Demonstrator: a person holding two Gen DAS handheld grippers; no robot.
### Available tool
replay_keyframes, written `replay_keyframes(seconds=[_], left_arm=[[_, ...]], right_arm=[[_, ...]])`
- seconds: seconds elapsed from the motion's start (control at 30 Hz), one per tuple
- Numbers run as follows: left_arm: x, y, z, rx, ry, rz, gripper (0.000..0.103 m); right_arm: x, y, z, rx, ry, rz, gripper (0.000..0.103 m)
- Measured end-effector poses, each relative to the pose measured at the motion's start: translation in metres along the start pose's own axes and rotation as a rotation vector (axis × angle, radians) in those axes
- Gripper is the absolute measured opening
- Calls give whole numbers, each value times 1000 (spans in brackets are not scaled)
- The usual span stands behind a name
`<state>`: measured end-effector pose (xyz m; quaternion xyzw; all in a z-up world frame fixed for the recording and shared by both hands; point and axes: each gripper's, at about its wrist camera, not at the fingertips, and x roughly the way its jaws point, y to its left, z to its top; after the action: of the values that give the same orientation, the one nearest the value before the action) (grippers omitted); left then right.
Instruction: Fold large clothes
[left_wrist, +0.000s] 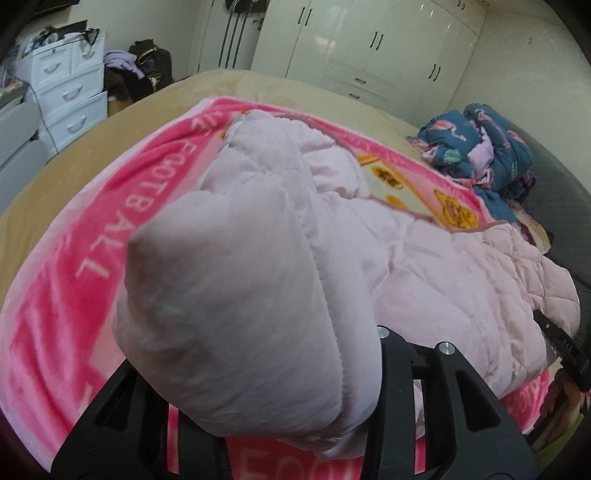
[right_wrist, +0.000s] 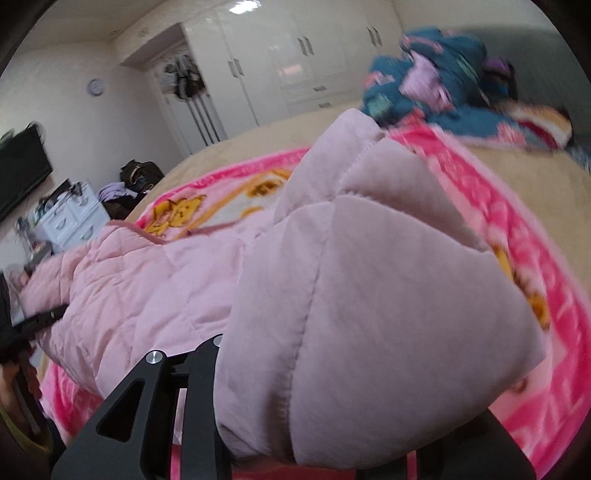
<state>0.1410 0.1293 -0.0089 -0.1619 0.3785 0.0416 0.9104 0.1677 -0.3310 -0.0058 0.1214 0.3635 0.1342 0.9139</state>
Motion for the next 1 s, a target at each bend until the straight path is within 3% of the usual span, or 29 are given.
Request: replay_keyframes(seconds=[0.27,0.37,0.5,0.77,1.0], left_arm=[[10,11,-19,-4,30,29,41],[8,14,-24,-6,32,32,44],[4,15,-26,1,32,38,48],[-17,16,-37,5,20,46,57],[-52,14,-49,34,-13,43,72]], right_arm=[[18,-40,-31,241,108,43,59],[13,-46,-37,274,115,27,76],[0,-43,-41,275,109,6,87],[-40,-47,-52,262,52,-40,93],[-85,-36,-57,188,-35,-66,99]])
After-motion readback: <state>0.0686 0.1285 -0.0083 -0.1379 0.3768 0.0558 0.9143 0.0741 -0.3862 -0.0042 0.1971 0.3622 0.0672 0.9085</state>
